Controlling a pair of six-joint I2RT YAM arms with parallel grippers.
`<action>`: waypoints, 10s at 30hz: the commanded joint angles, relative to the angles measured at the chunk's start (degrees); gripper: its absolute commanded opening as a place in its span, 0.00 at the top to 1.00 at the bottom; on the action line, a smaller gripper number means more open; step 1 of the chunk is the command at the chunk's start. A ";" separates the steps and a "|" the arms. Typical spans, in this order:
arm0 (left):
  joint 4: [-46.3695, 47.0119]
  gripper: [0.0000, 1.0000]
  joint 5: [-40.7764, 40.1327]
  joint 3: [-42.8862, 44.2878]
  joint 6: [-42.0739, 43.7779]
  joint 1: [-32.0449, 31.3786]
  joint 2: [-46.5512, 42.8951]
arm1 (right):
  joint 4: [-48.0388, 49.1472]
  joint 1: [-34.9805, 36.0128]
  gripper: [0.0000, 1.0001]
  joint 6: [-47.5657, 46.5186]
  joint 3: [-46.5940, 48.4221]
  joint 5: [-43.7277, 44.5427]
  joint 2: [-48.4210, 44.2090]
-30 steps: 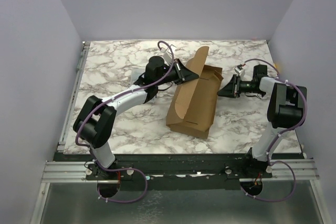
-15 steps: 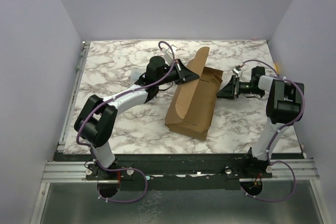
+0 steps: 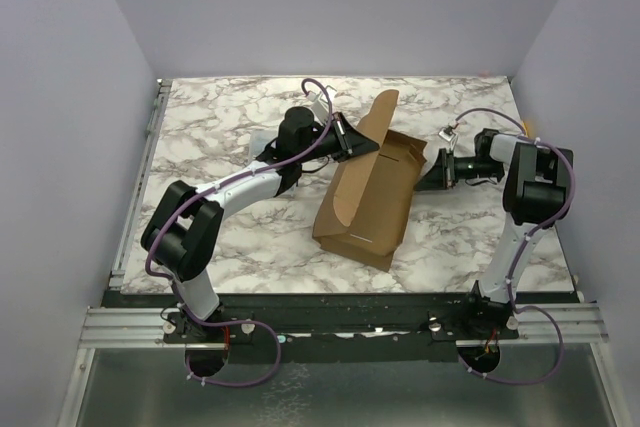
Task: Fold the paper box
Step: Fold the paper box at the center of the board.
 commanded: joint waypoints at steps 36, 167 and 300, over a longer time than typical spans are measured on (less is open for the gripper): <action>-1.62 1.00 2.94 2.00 1.37 0.31 0.04 | -10.45 2.09 0.41 -40.75 7.14 11.09 -0.21; -3.29 1.00 23.10 5.32 0.25 2.51 3.81 | -2.67 2.99 0.41 -53.04 -2.56 13.86 -8.98; -12.60 1.00 25.62 0.49 4.23 3.96 0.74 | 12.06 2.46 0.40 -35.05 -22.27 20.47 -26.24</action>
